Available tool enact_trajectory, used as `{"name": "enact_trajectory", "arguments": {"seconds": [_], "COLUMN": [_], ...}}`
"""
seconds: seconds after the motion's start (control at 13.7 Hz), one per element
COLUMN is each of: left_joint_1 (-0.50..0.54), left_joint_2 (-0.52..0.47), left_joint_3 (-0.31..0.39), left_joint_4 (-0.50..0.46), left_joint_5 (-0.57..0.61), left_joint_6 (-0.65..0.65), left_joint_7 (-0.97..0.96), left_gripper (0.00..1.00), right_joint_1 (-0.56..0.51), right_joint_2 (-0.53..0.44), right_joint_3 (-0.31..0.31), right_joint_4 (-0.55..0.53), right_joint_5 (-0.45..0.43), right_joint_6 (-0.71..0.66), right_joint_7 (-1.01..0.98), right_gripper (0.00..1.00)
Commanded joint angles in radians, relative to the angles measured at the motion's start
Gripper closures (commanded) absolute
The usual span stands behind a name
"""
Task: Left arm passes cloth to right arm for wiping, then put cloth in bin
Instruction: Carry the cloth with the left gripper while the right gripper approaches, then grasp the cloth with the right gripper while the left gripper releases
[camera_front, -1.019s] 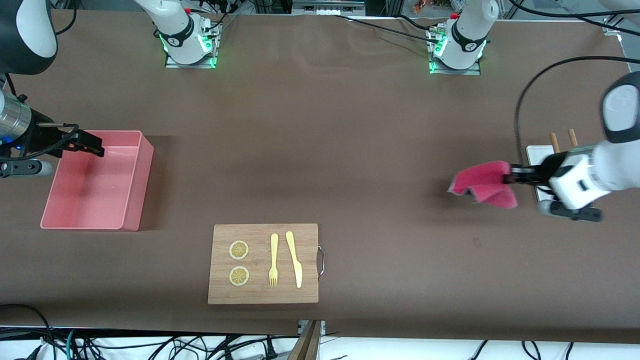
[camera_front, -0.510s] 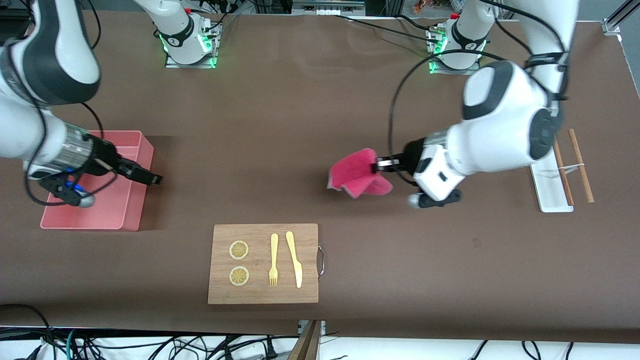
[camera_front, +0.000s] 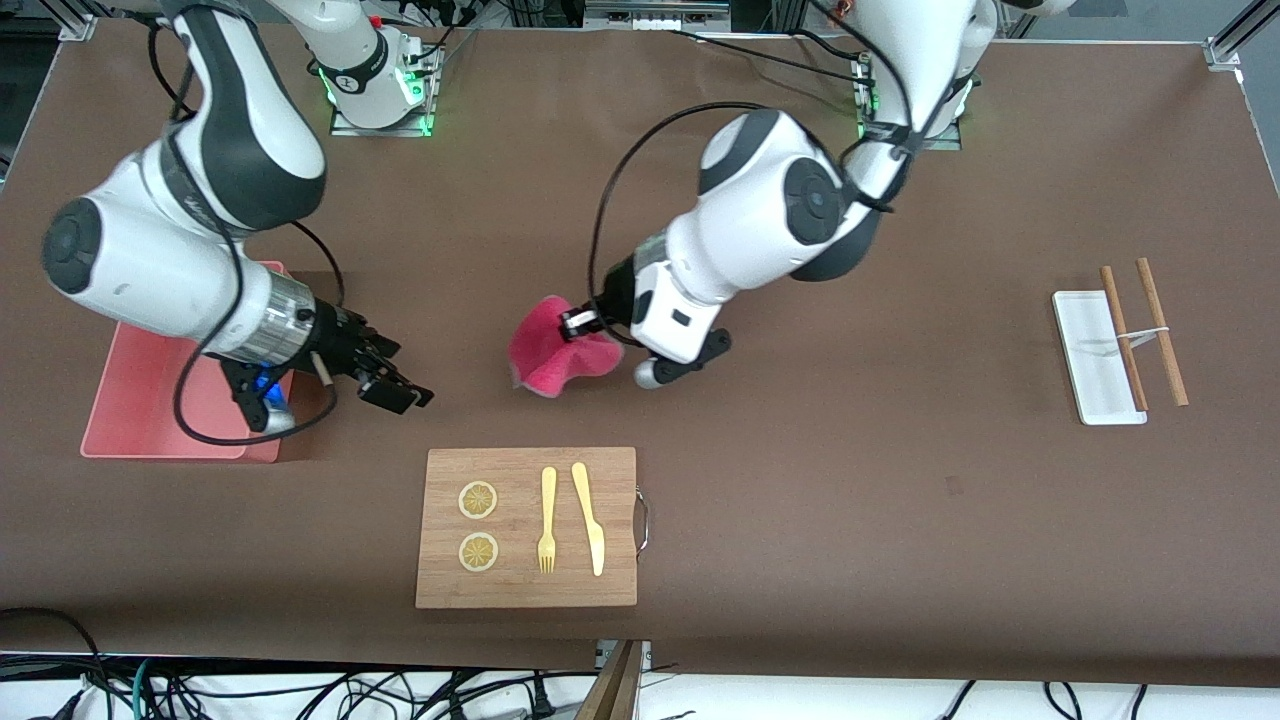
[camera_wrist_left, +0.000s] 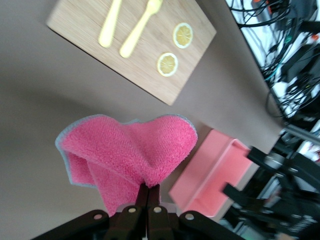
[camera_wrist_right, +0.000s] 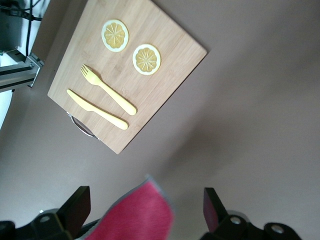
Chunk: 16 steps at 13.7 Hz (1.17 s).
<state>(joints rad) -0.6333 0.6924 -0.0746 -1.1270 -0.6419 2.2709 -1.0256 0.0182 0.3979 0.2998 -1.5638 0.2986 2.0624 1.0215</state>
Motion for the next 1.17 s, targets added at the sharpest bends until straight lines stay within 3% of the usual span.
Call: {"name": "enact_trajectory", "arguments": {"seconds": [0.0,0.29,0.8,0.87,0.95,1.02,1.09], "left_joint_1": [-0.009,-0.002,0.003,0.003,0.004,0.004,0.004], "left_joint_2": [0.047,0.047,0.047,0.047,0.045,0.047,0.047], "left_joint_3": [0.018,0.019,0.021,0.021,0.021,0.021,0.021], "left_joint_4": [0.081,0.081,0.078,0.078,0.078,0.076,0.078], "left_joint_5": [-0.134,-0.159,-0.156,-0.156,-0.156,-0.156,-0.156], "left_joint_6": [0.044,0.044,0.044,0.044,0.044,0.044,0.044], "left_joint_7": [-0.04,-0.034,-0.025,-0.025,-0.025,-0.025,-0.025], "left_gripper": [1.0,1.0,1.0,1.0,1.0,1.0,1.0], "right_joint_1": [-0.006,0.028,0.039,0.039,0.037,0.034,0.028], "right_joint_2": [0.041,0.091,0.107,0.105,0.104,0.104,0.105], "right_joint_3": [0.007,0.007,0.09,0.097,0.1,0.101,0.099], "right_joint_4": [0.001,-0.002,-0.044,-0.056,-0.061,-0.059,-0.058], "right_joint_5": [0.019,0.02,0.036,0.042,0.059,0.085,0.123], "right_joint_6": [0.044,0.11,0.105,0.102,0.099,0.088,0.073], "right_joint_7": [0.023,0.072,0.221,0.226,0.224,0.224,0.218], "right_gripper": [0.0,0.0,0.0,0.15,0.53,0.79,0.95]}}
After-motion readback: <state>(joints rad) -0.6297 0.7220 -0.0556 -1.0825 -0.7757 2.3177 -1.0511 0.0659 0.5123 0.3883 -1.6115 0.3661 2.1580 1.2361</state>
